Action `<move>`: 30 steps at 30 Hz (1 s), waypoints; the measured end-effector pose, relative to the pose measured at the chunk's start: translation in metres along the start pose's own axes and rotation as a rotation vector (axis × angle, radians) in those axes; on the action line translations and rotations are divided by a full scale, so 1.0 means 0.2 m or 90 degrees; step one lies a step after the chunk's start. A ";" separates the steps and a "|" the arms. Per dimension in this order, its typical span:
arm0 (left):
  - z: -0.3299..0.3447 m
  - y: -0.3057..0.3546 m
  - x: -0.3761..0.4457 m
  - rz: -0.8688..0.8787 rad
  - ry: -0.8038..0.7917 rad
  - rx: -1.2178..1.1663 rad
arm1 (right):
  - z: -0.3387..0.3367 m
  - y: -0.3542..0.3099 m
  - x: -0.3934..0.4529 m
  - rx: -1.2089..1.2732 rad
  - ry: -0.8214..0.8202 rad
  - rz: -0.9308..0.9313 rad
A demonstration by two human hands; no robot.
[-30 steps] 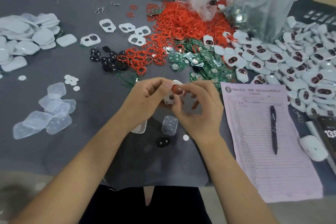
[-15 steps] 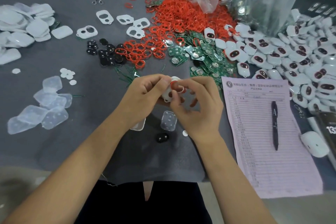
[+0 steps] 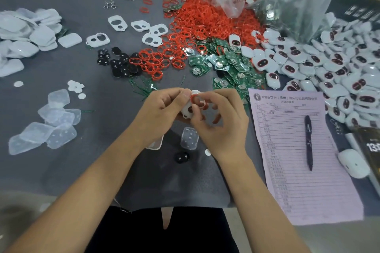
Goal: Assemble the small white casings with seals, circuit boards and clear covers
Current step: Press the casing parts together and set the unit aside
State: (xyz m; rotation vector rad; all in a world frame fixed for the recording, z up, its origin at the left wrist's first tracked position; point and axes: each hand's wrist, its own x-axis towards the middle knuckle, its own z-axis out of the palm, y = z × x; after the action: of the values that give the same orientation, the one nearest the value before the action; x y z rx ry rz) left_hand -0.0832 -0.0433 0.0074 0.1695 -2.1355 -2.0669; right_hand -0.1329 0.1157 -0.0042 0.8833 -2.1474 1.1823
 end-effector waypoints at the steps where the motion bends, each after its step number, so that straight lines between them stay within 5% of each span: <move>1: 0.00 0.00 0.00 0.001 -0.001 0.002 | 0.00 0.00 0.00 0.001 -0.001 0.001; 18: -0.03 -0.02 0.01 0.119 -0.066 0.040 | 0.00 0.06 0.02 0.188 -0.064 0.107; 26: -0.02 0.01 0.02 0.086 -0.041 0.040 | -0.02 0.05 0.04 0.292 -0.094 0.183; 30: -0.03 0.02 0.02 0.073 -0.011 0.028 | -0.03 0.02 0.07 0.417 -0.119 0.373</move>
State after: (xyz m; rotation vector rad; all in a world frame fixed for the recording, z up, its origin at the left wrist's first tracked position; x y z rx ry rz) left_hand -0.0858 -0.0500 0.0123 0.0330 -2.1477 -1.9673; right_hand -0.1448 0.1193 0.0066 0.6304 -2.2684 2.2599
